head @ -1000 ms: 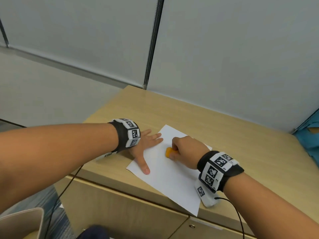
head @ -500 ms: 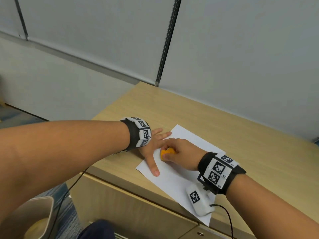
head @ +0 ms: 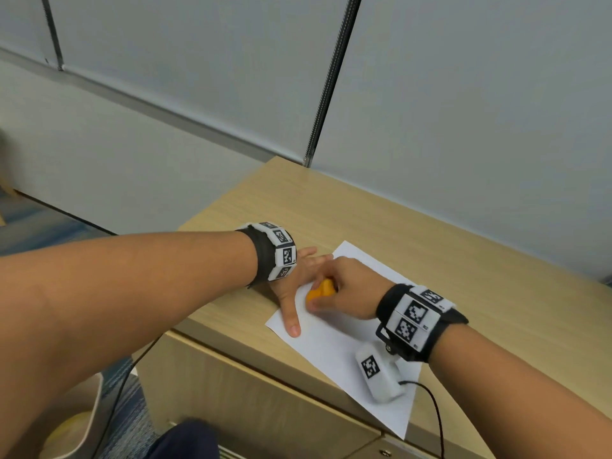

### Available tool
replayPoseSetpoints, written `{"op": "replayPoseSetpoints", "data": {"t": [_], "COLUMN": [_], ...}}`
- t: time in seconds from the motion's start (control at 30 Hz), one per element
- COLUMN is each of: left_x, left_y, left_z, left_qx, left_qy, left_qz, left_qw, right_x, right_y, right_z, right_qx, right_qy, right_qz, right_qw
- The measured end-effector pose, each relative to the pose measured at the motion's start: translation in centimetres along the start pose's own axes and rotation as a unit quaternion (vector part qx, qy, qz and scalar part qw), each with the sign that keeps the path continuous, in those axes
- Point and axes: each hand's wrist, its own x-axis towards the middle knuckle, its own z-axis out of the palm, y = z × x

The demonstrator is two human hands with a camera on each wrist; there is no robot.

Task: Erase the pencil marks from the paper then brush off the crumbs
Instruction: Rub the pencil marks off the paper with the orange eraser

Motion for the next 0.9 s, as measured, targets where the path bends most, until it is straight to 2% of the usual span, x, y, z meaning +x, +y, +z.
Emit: {"op": "replayPoseSetpoints", "data": {"t": [0.1,0.13,0.2,0.27,0.3,0.4,0.47,0.5,0.57,0.63,0.67,0.73,0.83,0.87,0.9], "left_x": [0.0,0.1,0.5,0.7,1.0,1.6,1.6,1.5,1.3,1.4,1.4,1.9,2.0,2.0,2.0], "left_y": [0.0,0.0,-0.4,-0.5,-0.7,-0.9,-0.9,-0.9,-0.7,-0.8,-0.8,-1.0,-1.4,-1.4,-1.4], "left_z": [0.1,0.1,0.3,0.4,0.5,0.8,0.8,0.7,0.5,0.5,0.5,1.0,1.6,1.6,1.5], "left_qx": [-0.002,-0.002,0.006,0.011,0.007,0.001,-0.006,0.003,0.017,0.019,0.02,0.013,-0.019,-0.024,-0.018], "left_qy": [0.006,0.006,0.002,-0.008,-0.003,0.026,0.02,0.015,0.004,0.002,0.001,0.016,0.023,0.023,0.02], "left_qz": [0.017,0.013,0.002,-0.008,0.003,0.061,0.056,0.048,0.034,0.017,0.016,0.025,0.017,0.011,0.01], "left_qw": [1.0,1.0,1.0,1.0,1.0,0.998,0.998,0.999,0.999,1.0,1.0,0.999,0.999,0.999,1.0], "right_x": [1.4,1.2,0.1,-0.7,-0.5,1.5,2.2,1.9,0.6,-0.8,-0.9,-0.2,1.2,1.1,0.9], "right_y": [0.6,0.6,0.2,0.0,0.1,1.3,1.6,1.4,0.4,-0.6,-0.6,0.1,1.5,1.5,1.4], "right_z": [0.1,0.2,0.4,0.1,-0.2,-1.1,-0.8,-0.6,0.1,0.3,0.0,-0.9,-1.3,-1.2,-1.0], "right_qx": [-0.008,-0.005,0.006,0.011,0.01,-0.023,-0.023,-0.013,0.036,0.079,0.073,0.034,0.011,0.022,0.03], "right_qy": [0.079,0.068,-0.01,-0.078,-0.078,0.022,0.079,0.075,-0.016,-0.12,-0.138,-0.091,0.062,0.075,0.05], "right_qz": [0.041,0.029,-0.022,-0.043,-0.038,0.016,0.042,0.037,-0.002,-0.028,-0.032,-0.018,0.041,0.05,0.047], "right_qw": [0.996,0.997,1.0,0.996,0.996,0.999,0.996,0.996,0.999,0.989,0.987,0.995,0.997,0.996,0.997]}}
